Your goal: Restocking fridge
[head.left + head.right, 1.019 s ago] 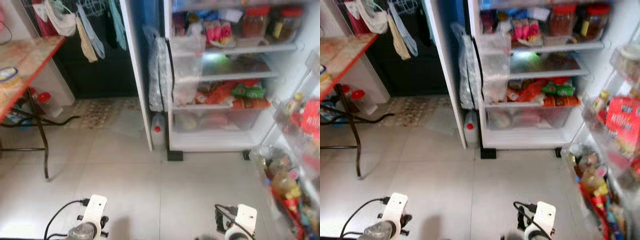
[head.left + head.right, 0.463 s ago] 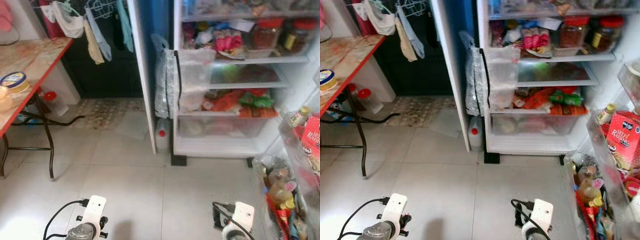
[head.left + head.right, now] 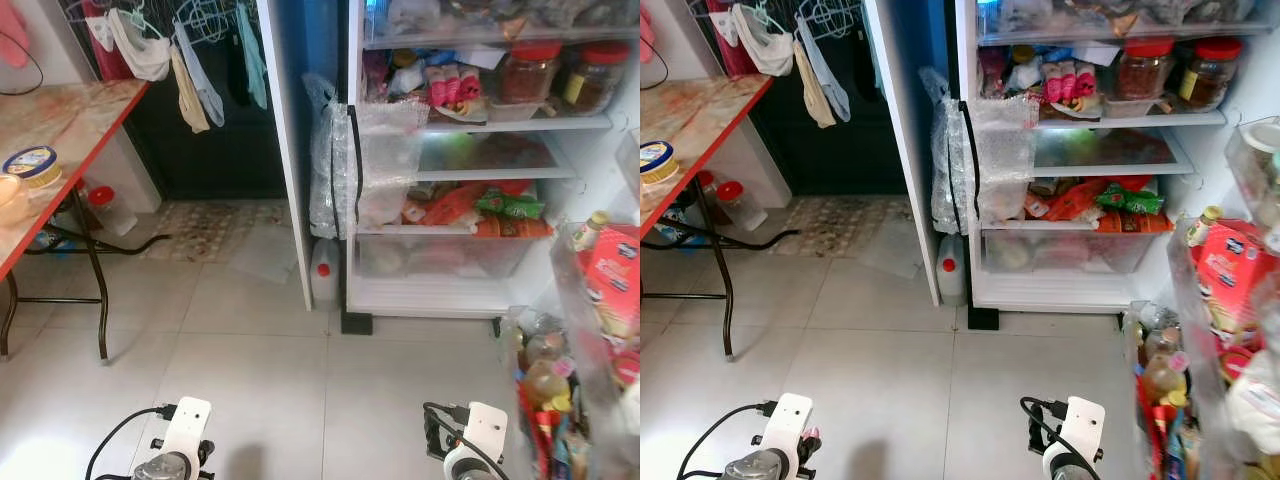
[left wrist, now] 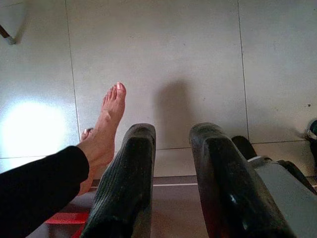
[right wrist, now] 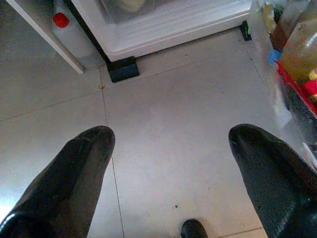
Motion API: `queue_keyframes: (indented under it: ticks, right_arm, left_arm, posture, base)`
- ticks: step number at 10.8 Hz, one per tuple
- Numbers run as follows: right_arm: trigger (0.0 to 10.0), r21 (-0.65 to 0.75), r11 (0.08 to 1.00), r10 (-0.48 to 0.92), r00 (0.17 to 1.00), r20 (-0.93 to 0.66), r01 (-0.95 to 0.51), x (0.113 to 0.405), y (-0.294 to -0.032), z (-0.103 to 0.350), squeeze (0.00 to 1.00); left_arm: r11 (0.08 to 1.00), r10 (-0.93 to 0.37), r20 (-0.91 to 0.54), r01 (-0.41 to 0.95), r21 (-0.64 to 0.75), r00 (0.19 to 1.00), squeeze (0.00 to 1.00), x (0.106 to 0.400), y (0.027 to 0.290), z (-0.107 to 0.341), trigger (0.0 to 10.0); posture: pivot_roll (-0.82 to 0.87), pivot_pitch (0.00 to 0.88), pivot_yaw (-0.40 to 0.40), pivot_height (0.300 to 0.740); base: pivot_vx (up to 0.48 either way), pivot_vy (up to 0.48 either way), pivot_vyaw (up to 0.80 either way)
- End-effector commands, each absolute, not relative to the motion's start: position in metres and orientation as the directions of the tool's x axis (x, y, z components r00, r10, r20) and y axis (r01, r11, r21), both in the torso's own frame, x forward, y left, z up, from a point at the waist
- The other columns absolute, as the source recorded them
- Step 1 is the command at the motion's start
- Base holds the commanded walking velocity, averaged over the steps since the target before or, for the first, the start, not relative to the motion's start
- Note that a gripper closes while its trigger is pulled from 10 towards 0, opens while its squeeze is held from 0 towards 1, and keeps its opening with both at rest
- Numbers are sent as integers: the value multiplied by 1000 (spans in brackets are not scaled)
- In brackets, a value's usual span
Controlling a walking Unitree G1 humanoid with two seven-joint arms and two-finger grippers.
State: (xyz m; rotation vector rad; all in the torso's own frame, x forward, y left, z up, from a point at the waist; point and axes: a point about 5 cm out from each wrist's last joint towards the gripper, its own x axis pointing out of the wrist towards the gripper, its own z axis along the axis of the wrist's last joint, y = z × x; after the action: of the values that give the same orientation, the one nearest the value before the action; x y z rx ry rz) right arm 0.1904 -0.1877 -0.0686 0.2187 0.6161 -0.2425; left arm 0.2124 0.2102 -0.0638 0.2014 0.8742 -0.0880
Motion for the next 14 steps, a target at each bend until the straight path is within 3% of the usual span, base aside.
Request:
queue_keyframes:
  ticks: [1, 8, 10, 14]
  right_arm:
    - [10000, 128, 949, -151, 772, -617, 289, 184, -184, -73, 0]
    - [10000, 125, 947, -151, 756, -637, 294, 177, -184, -77, 0]
    - [10000, 127, 947, -149, 755, -638, 294, 177, -184, -77, 0]
    - [10000, 89, 941, -182, 712, -678, 325, 170, -188, -81, 0]
  left_arm:
    - [978, 32, -783, 141, 151, 621, 0, 206, 219, -66, 10000]
    - [980, 28, -779, 136, 145, 627, 0, 207, 218, -65, 10000]
    - [981, 28, -780, 134, 143, 626, 0, 207, 218, -65, 10000]
    - [978, 26, -775, 145, 151, 632, 0, 208, 218, -65, 10000]
  posture:
    - [-219, 19, 110, 740]
    - [-222, 31, 115, 740]
    - [-222, 31, 114, 740]
    - [-224, 33, 115, 740]
  base:
    - [0, 0, 0]
    - [0, 85, 0]
    - [0, 448, 0]
    - [0, 0, 0]
